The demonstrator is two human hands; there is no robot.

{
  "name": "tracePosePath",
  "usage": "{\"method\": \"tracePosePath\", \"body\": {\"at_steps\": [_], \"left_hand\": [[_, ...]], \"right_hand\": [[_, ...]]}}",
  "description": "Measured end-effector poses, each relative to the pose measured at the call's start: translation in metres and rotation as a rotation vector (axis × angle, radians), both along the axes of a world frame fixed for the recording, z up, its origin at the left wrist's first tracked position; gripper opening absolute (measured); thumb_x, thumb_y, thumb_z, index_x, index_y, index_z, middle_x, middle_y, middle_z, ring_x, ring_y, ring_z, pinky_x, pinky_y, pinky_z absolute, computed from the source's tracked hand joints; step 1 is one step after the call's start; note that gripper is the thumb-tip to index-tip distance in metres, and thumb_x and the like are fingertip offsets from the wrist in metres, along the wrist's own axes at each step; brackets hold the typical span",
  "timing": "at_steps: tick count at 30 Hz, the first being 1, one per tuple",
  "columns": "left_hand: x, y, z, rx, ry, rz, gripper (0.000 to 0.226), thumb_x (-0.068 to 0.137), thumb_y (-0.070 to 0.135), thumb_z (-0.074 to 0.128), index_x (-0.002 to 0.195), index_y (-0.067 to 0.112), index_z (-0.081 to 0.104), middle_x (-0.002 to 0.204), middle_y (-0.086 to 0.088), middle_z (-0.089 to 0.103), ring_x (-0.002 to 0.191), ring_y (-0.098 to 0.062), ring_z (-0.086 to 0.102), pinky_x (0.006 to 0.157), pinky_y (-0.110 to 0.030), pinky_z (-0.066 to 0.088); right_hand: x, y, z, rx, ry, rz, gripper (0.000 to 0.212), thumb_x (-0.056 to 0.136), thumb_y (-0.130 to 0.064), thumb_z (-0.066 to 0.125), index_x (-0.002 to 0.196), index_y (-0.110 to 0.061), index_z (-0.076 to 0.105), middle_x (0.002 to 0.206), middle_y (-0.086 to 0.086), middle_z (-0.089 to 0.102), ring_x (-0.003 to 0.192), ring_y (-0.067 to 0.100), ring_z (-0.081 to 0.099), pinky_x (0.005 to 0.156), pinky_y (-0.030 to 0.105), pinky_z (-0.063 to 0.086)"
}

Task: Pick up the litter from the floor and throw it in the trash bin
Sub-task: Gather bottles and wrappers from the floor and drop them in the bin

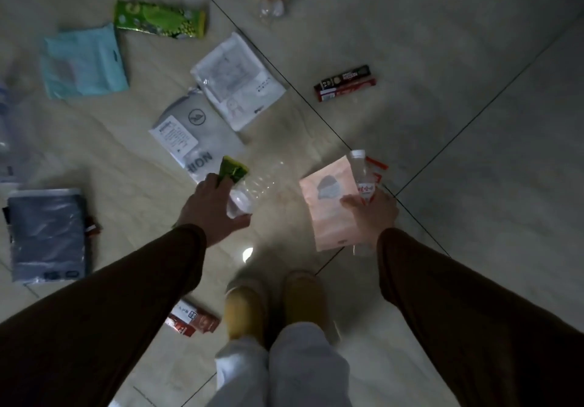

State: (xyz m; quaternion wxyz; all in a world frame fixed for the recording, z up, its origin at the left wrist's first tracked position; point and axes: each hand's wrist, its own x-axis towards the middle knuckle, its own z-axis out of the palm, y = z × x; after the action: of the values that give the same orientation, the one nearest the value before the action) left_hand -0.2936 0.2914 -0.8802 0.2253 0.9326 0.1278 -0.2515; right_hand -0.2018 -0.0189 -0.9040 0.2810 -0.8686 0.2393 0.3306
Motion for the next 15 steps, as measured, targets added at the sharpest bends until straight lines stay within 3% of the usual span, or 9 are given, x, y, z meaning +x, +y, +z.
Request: {"method": "tracePosePath", "body": {"at_steps": [3,6,8,11,15], "left_hand": [[0.024,-0.022,-0.016,-0.092,-0.033,0.032,0.073,0.064,0.058,0.075,0.117,0.016,0.049,0.111,-0.004,0.042,0.104,-0.026,0.047,0.086,-0.042,0.048],[0.032,-0.034,-0.033,-0.158,-0.049,0.053,0.071,0.063,0.059,0.074,0.116,0.019,0.049,0.11,0.0,0.039,0.104,-0.023,0.046,0.087,-0.039,0.048],[0.033,-0.037,-0.042,-0.196,-0.053,0.07,0.077,0.064,0.058,0.074,0.125,0.02,0.047,0.111,0.001,0.039,0.106,-0.022,0.045,0.09,-0.04,0.048],[0.03,-0.04,-0.05,-0.201,-0.045,0.117,0.071,0.066,0.056,0.075,0.12,0.018,0.05,0.111,-0.001,0.04,0.106,-0.022,0.046,0.092,-0.041,0.048],[0.033,-0.046,-0.039,-0.218,-0.009,0.224,0.072,0.065,0.061,0.073,0.119,0.019,0.049,0.112,-0.001,0.042,0.108,-0.021,0.046,0.091,-0.039,0.047]], "right_hand": [[0.018,-0.006,-0.026,0.001,-0.001,-0.079,0.077,0.076,-0.047,0.081,0.139,-0.014,0.052,0.141,0.016,0.05,0.126,0.036,0.056,0.108,0.049,0.049],[0.025,-0.001,-0.053,0.017,-0.037,-0.087,0.08,0.075,-0.045,0.082,0.139,-0.012,0.049,0.134,0.011,0.05,0.118,0.029,0.054,0.099,0.035,0.046],[0.023,0.006,-0.066,0.002,-0.091,-0.115,0.077,0.076,-0.041,0.082,0.138,-0.01,0.048,0.132,0.011,0.051,0.122,0.031,0.052,0.102,0.04,0.046],[0.015,0.015,-0.076,0.037,-0.156,-0.193,0.073,0.078,-0.031,0.081,0.138,-0.004,0.05,0.137,0.014,0.058,0.126,0.034,0.058,0.108,0.05,0.048],[0.01,0.017,-0.057,0.163,-0.102,-0.265,0.062,0.081,-0.025,0.08,0.134,-0.005,0.056,0.13,0.015,0.065,0.115,0.033,0.068,0.095,0.05,0.059]]}}
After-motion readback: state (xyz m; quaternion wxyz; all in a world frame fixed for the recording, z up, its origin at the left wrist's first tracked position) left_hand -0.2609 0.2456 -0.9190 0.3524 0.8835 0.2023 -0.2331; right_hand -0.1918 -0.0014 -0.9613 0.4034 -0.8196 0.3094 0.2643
